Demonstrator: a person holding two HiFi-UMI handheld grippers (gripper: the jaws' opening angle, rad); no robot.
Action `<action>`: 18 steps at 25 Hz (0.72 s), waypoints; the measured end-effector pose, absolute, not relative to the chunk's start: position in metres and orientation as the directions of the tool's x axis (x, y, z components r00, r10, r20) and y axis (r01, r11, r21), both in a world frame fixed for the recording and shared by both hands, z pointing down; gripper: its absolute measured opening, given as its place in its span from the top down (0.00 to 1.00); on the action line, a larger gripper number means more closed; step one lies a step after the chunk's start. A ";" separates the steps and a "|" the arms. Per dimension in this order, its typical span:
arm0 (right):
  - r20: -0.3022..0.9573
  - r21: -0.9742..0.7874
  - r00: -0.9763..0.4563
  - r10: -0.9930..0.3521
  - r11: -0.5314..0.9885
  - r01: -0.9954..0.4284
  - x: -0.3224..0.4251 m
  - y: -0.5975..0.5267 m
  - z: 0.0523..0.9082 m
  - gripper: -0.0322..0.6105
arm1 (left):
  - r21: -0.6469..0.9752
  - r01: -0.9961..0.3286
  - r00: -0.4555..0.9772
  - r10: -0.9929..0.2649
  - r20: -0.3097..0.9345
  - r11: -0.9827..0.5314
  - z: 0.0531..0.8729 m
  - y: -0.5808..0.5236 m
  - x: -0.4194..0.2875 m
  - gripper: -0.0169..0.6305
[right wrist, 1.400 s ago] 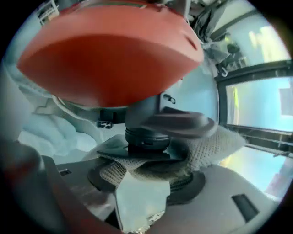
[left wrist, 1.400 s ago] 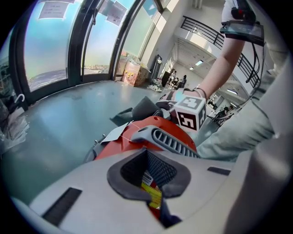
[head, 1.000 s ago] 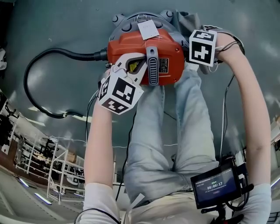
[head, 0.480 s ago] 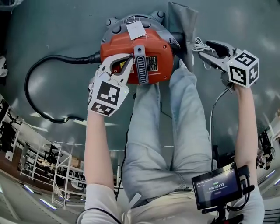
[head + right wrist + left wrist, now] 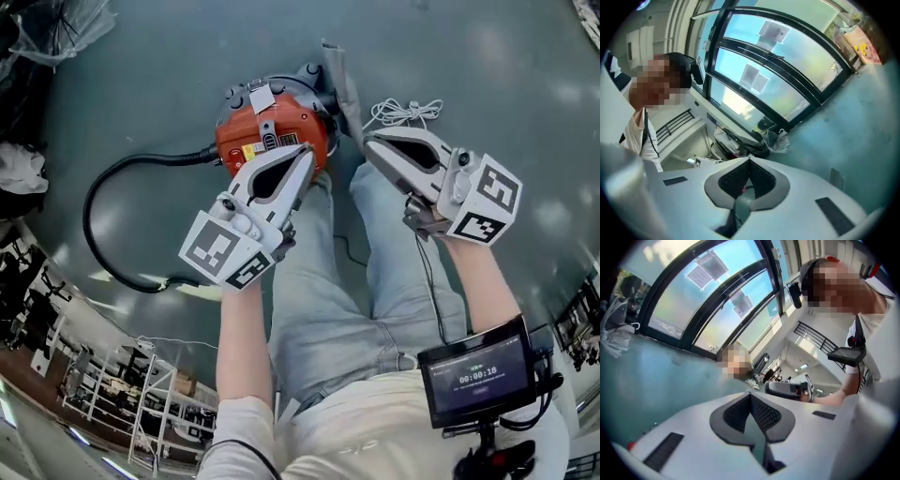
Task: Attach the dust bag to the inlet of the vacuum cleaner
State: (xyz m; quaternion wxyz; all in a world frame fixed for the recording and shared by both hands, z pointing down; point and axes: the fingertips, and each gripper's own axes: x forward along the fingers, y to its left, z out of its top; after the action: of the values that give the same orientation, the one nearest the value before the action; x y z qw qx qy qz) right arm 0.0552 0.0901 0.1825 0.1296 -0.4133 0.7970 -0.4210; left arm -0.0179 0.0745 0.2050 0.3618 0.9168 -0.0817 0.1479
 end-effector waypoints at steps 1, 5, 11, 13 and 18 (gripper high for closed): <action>0.115 -0.780 -0.629 -0.769 0.322 -0.536 0.059 0.101 0.157 0.94 | 0.648 -0.246 0.952 -0.056 0.300 -0.721 0.178 0.087 -0.005 0.97; 0.046 -0.758 -0.641 -0.766 0.391 -0.522 0.079 0.128 0.072 0.94 | 0.663 -0.217 0.973 -0.105 0.206 -0.716 0.082 0.129 0.044 0.97; -0.032 -0.679 -0.664 -0.747 0.503 -0.534 0.090 0.155 -0.074 0.94 | 0.570 -0.227 0.972 -0.148 0.182 -0.790 -0.061 0.164 0.071 0.97; -0.053 -0.655 -0.682 -0.730 0.541 -0.528 0.095 0.164 -0.125 0.94 | 0.530 -0.223 0.972 -0.143 0.188 -0.818 -0.107 0.173 0.077 0.97; -0.077 -0.534 -0.753 -0.653 0.665 -0.522 0.075 0.192 -0.196 0.94 | 0.365 -0.232 0.955 -0.140 0.262 -0.902 -0.154 0.201 0.083 0.97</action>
State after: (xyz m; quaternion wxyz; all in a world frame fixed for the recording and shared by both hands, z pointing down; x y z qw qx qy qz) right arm 0.0752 0.1923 -0.1957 0.1324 -0.3254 0.9028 -0.2482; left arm 0.0825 0.2009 -0.1542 0.2000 0.9682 -0.0960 0.1157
